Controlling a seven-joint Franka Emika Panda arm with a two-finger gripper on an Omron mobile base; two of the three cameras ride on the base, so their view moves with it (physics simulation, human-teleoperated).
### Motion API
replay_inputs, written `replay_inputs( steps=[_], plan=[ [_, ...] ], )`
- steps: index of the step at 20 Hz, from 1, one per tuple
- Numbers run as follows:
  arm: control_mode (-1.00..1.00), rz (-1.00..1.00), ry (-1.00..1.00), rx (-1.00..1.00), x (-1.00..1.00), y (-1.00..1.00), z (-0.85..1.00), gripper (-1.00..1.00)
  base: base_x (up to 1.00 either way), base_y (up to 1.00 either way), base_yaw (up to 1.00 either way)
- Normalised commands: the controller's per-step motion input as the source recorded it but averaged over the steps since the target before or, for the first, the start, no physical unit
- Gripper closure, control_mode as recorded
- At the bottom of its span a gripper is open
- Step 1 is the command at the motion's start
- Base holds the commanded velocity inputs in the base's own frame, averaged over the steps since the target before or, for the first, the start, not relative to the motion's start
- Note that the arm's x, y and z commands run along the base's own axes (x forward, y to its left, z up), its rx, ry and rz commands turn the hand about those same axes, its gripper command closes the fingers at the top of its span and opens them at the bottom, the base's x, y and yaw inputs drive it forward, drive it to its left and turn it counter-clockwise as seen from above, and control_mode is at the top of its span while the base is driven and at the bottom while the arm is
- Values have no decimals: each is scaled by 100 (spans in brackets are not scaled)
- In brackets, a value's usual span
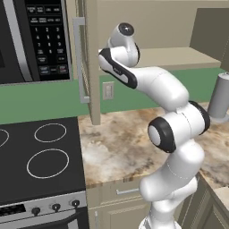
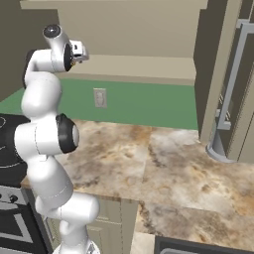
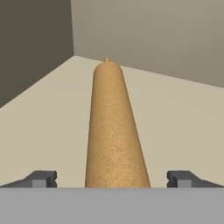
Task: Open the cabinet, retrieve the rolling pin, and place it next to the meat on the cutting board to prepare for tenderizing.
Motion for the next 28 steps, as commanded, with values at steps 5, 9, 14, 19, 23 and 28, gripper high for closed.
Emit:
replay_inputs(
  steps=[5, 9, 14, 19, 23, 28],
  plan=[
    [-100, 0, 0, 0, 13, 12, -10, -100, 0, 0, 0],
    [-100, 0, 0, 0, 11, 12, -11, 100, 0, 0, 0],
    [-100, 0, 2, 0, 4, 9, -13, 100, 0, 0, 0],
    [-100, 0, 3, 0, 0, 1, -8, 100, 0, 0, 0],
    [-100, 0, 1, 0, 0, 0, -5, 100, 0, 0, 0],
    [-100, 0, -7, 0, -26, -12, 2, 100, 0, 0, 0]
  ],
)
